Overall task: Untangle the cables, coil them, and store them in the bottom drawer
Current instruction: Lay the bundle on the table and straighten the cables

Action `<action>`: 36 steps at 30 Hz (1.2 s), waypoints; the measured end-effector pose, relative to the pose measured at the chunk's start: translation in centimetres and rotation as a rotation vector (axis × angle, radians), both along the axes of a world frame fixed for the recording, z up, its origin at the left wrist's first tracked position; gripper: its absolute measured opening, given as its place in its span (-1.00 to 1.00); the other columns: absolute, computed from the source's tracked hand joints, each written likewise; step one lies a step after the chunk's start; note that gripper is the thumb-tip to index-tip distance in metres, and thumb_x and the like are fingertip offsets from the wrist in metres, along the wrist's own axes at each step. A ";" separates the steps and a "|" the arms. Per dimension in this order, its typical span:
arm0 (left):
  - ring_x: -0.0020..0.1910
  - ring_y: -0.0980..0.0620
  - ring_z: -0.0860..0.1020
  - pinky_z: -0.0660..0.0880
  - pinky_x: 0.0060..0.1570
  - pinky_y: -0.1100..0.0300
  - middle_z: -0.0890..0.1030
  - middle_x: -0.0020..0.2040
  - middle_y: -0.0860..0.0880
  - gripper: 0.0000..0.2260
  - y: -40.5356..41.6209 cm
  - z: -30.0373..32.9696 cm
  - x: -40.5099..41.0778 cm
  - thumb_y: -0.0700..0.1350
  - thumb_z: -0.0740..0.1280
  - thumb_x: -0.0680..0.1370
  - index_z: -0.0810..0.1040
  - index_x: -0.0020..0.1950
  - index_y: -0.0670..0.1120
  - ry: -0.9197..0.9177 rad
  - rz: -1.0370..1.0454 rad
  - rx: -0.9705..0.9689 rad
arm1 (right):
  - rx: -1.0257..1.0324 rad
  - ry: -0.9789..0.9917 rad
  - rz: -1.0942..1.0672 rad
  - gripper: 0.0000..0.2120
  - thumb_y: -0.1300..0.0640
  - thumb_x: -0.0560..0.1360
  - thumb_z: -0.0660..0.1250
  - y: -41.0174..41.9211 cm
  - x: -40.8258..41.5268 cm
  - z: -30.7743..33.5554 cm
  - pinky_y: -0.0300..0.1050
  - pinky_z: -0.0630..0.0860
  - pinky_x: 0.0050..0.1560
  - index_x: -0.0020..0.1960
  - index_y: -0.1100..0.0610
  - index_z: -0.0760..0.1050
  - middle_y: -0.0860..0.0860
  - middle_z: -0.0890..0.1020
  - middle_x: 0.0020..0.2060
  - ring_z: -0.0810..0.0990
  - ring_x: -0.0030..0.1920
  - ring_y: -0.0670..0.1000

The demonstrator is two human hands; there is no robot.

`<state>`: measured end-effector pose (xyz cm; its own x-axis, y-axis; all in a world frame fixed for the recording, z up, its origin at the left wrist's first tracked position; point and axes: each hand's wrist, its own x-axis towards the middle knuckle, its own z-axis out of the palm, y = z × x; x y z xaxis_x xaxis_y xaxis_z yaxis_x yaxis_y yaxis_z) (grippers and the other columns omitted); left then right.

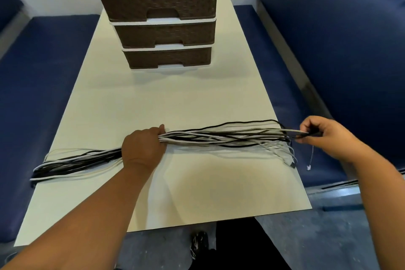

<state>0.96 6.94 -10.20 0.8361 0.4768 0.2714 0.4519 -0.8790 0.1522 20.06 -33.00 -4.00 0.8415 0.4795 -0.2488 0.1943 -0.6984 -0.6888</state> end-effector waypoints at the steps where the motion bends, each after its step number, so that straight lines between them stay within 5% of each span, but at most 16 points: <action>1: -0.43 -0.22 0.54 0.42 -0.38 0.10 0.58 -0.45 -0.13 -0.55 0.0 0.0 0.0 0.09 0.09 0.58 0.66 -0.28 -0.08 -0.005 0.002 -0.003 | -0.113 0.023 0.043 -0.59 0.44 0.37 0.44 -0.6 0.0 -0.4 -0.29 0.47 -0.03 -0.21 -0.09 0.52 -0.13 0.63 -0.21 0.58 -0.11 -0.06; 3: -0.44 -0.22 0.54 0.42 -0.39 0.10 0.58 -0.46 -0.13 -0.54 -0.1 0.0 -0.1 0.09 0.10 0.58 0.66 -0.29 -0.08 -0.020 -0.003 -0.004 | -0.376 0.007 0.093 -0.44 0.50 0.37 0.29 -0.7 -0.5 -0.6 -0.02 0.49 0.19 -0.03 -0.18 0.50 -0.02 0.60 0.10 0.55 0.16 0.09; 5: -0.44 -0.22 0.54 0.43 -0.39 0.11 0.58 -0.46 -0.13 -0.54 0.0 -0.1 0.0 0.09 0.09 0.58 0.66 -0.28 -0.08 -0.021 -0.006 -0.004 | -0.436 -0.143 0.008 -0.38 0.50 0.36 0.21 1.0 -1.1 0.0 0.15 0.44 0.26 0.22 -0.08 0.48 0.07 0.49 0.29 0.44 0.30 0.17; 8: -0.44 -0.22 0.55 0.42 -0.38 0.11 0.59 -0.46 -0.14 -0.57 -0.1 -0.1 0.0 0.07 0.13 0.58 0.67 -0.27 -0.09 -0.023 -0.006 -0.009 | -0.195 -0.425 -0.141 -0.49 0.44 0.39 0.22 7.3 -4.4 2.0 0.13 0.46 0.22 0.24 0.05 0.54 0.07 0.56 0.22 0.46 0.25 0.16; 12: -0.45 -0.23 0.54 0.36 -0.39 0.14 0.58 -0.46 -0.15 -0.59 -0.2 0.2 -0.1 0.05 0.15 0.57 0.66 -0.29 -0.10 -0.035 -0.014 -0.015 | 0.003 -0.539 0.270 -0.74 0.26 0.48 0.28 16.5 -10.2 1.0 0.09 0.49 0.05 0.11 0.07 0.61 0.06 0.66 -0.01 0.55 0.03 0.17; 18: -0.50 -0.21 0.52 0.26 -0.41 0.19 0.56 -0.50 -0.14 -0.69 -0.1 0.6 -0.2 -0.02 0.28 0.56 0.66 -0.31 -0.10 -0.008 -0.018 -0.011 | -0.053 -0.298 0.199 -0.80 0.12 0.63 0.17 20.3 -9.8 -1.2 0.01 0.48 -0.16 0.00 0.19 0.53 0.13 0.64 -0.20 0.57 -0.15 0.19; 22: -0.52 -0.20 0.50 0.24 -0.41 0.21 0.55 -0.51 -0.13 -0.73 0.1 0.5 -0.3 -0.05 0.34 0.55 0.67 -0.30 -0.09 0.000 -0.023 -0.015 | -0.007 -0.085 0.041 -0.88 0.18 0.57 0.26 18.2 -8.0 0.6 0.07 0.62 -0.14 -0.07 0.16 0.56 0.09 0.65 -0.22 0.66 -0.22 0.14; 26: -0.49 -0.21 0.51 0.24 -0.40 0.20 0.56 -0.50 -0.14 -0.74 0.1 0.5 -0.3 -0.06 0.33 0.56 0.66 -0.29 -0.09 -0.001 -0.029 -0.022 | -0.081 0.032 0.109 -0.91 0.26 0.46 0.39 16.4 -7.6 1.5 -0.04 0.64 -0.28 -0.17 0.10 0.59 -0.01 0.59 -0.31 0.65 -0.37 0.07; 30: -0.44 -0.23 0.53 0.26 -0.39 0.17 0.58 -0.46 -0.15 -0.70 0.1 0.6 -0.2 -0.02 0.28 0.59 0.66 -0.26 -0.09 0.004 -0.020 -0.019 | -0.237 -0.132 0.243 -0.83 0.20 0.47 0.37 17.3 -7.9 0.3 -0.22 0.36 -0.21 0.05 0.07 0.62 0.00 0.63 -0.17 0.55 -0.21 0.02; 33: -0.44 -0.24 0.54 0.27 -0.38 0.17 0.59 -0.45 -0.15 -0.68 0.0 0.6 -0.2 -0.02 0.27 0.60 0.66 -0.27 -0.10 -0.002 -0.021 -0.024 | -0.269 -0.176 0.283 -0.67 0.05 0.48 0.42 17.5 -8.0 -0.4 -0.20 0.34 -0.13 0.24 0.00 0.55 -0.03 0.54 -0.06 0.55 -0.05 0.03; 36: -0.47 -0.23 0.52 0.26 -0.40 0.18 0.57 -0.48 -0.14 -0.69 0.0 0.4 -0.2 -0.03 0.29 0.59 0.66 -0.30 -0.10 -0.014 -0.027 -0.011 | -0.306 -0.255 0.347 -0.73 -0.02 0.49 0.39 17.2 -7.8 -0.8 -0.16 0.37 -0.13 0.18 -0.06 0.56 -0.05 0.52 0.01 0.55 0.04 0.04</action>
<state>0.75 6.96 -9.75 0.8449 0.4567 0.2783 0.4254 -0.8893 0.1679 12.21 -15.81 -4.85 0.6980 0.6784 -0.2294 0.5847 -0.7248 -0.3644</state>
